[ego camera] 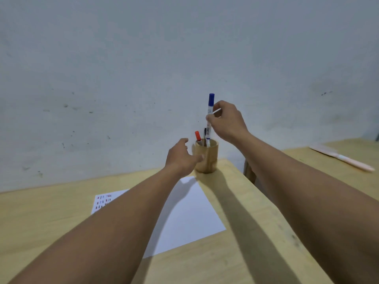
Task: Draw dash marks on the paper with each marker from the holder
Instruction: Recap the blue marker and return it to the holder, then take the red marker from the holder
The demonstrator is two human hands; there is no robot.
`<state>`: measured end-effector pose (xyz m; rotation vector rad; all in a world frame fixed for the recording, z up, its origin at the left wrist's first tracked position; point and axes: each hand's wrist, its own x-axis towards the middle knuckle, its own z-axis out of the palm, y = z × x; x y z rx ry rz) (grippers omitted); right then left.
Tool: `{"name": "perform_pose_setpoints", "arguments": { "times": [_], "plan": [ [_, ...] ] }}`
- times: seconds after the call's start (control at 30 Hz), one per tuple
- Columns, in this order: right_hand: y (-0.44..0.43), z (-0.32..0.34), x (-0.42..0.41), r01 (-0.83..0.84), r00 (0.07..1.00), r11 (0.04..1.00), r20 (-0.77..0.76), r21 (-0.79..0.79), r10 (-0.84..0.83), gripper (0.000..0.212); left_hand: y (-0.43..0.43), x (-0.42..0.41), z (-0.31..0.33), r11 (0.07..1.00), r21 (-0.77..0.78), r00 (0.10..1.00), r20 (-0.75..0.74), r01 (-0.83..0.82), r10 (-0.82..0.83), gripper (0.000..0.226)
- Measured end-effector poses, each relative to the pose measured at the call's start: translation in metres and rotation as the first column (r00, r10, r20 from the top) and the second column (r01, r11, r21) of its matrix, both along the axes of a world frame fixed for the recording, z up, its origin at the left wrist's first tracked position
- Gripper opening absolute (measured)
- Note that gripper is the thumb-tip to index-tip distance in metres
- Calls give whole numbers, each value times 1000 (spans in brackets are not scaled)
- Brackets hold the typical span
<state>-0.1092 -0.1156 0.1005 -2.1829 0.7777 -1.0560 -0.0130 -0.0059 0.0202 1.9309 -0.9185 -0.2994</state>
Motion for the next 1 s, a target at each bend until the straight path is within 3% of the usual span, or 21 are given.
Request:
{"name": "perform_pose_setpoints", "arguments": {
  "times": [0.17,0.3,0.57,0.83,1.0],
  "plan": [
    [-31,-23,14,62,997,998,-51,-2,-62,24,-37,-1,-20,999,36,1000,-14,15,-15,99],
    [-48,-44,21,71,991,997,-116,38,-66,25,-53,2,-31,999,31,1000,-5,15,-15,76],
    [-66,-69,28,70,958,995,-282,76,-46,28,-69,5,-47,1000,22,1000,0,7,-7,59],
    [-65,-75,34,115,955,993,-276,18,-106,31,-73,10,-52,999,33,1000,24,12,-13,63],
    [-59,-74,35,116,969,993,-214,-34,-120,20,-72,11,-53,999,26,1000,17,19,-19,59]
  ]
}}
